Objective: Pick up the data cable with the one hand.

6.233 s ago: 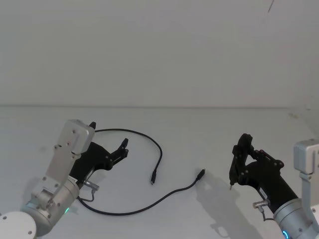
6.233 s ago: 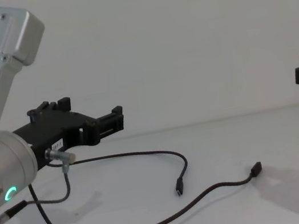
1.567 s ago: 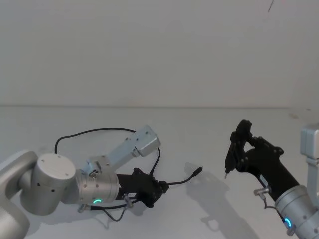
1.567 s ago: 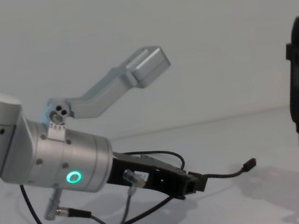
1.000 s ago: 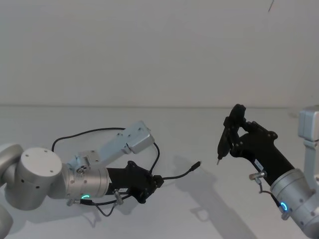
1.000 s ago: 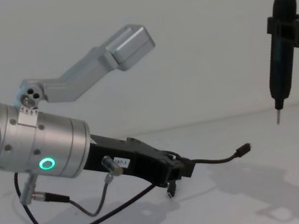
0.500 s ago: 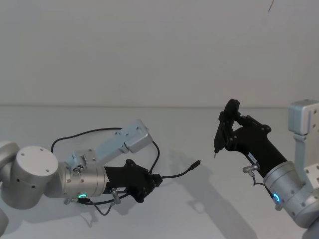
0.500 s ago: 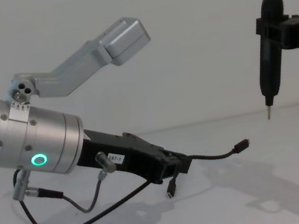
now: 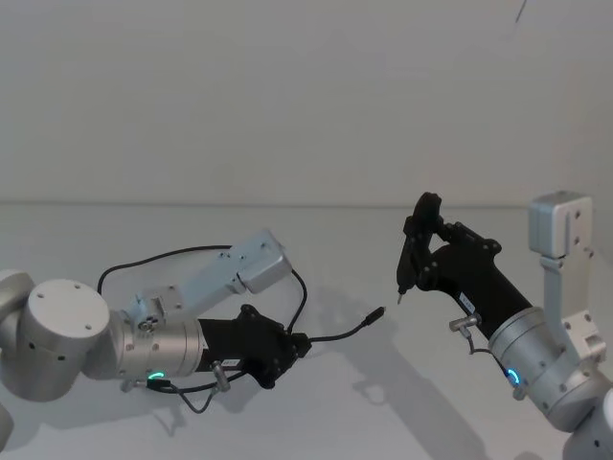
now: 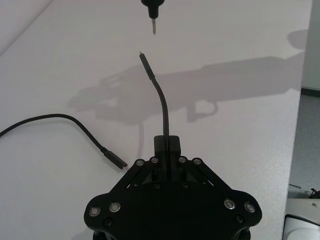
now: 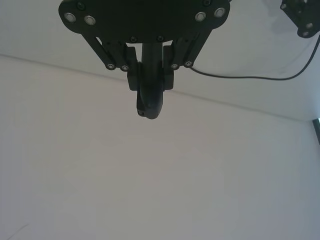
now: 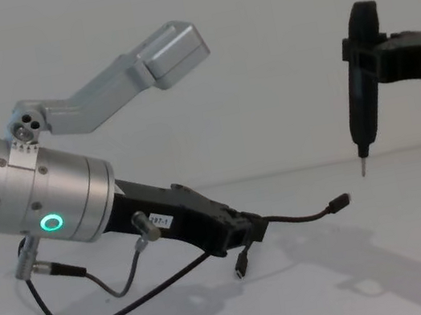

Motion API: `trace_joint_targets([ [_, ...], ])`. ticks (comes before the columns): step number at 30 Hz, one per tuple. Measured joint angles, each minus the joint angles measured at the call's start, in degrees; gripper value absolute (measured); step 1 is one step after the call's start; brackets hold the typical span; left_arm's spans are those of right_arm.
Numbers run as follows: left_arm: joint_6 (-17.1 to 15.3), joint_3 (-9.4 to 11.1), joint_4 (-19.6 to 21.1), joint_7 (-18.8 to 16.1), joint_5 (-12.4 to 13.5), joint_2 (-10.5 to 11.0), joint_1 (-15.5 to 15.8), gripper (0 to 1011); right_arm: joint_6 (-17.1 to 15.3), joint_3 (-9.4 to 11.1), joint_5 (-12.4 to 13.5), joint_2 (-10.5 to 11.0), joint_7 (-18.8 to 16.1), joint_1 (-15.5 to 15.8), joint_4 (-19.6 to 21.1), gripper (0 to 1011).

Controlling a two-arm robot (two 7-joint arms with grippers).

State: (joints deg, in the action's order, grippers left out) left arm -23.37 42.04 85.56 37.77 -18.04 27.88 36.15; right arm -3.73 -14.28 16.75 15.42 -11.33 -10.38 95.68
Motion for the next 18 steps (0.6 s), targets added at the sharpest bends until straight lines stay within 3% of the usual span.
trace_joint_targets([
  [18, 0.1, 0.0, 0.1, 0.1, 0.0, 0.1, 0.0, 37, 1.7, -0.6, -1.9, -1.1, -1.4, -2.0, -3.9, 279],
])
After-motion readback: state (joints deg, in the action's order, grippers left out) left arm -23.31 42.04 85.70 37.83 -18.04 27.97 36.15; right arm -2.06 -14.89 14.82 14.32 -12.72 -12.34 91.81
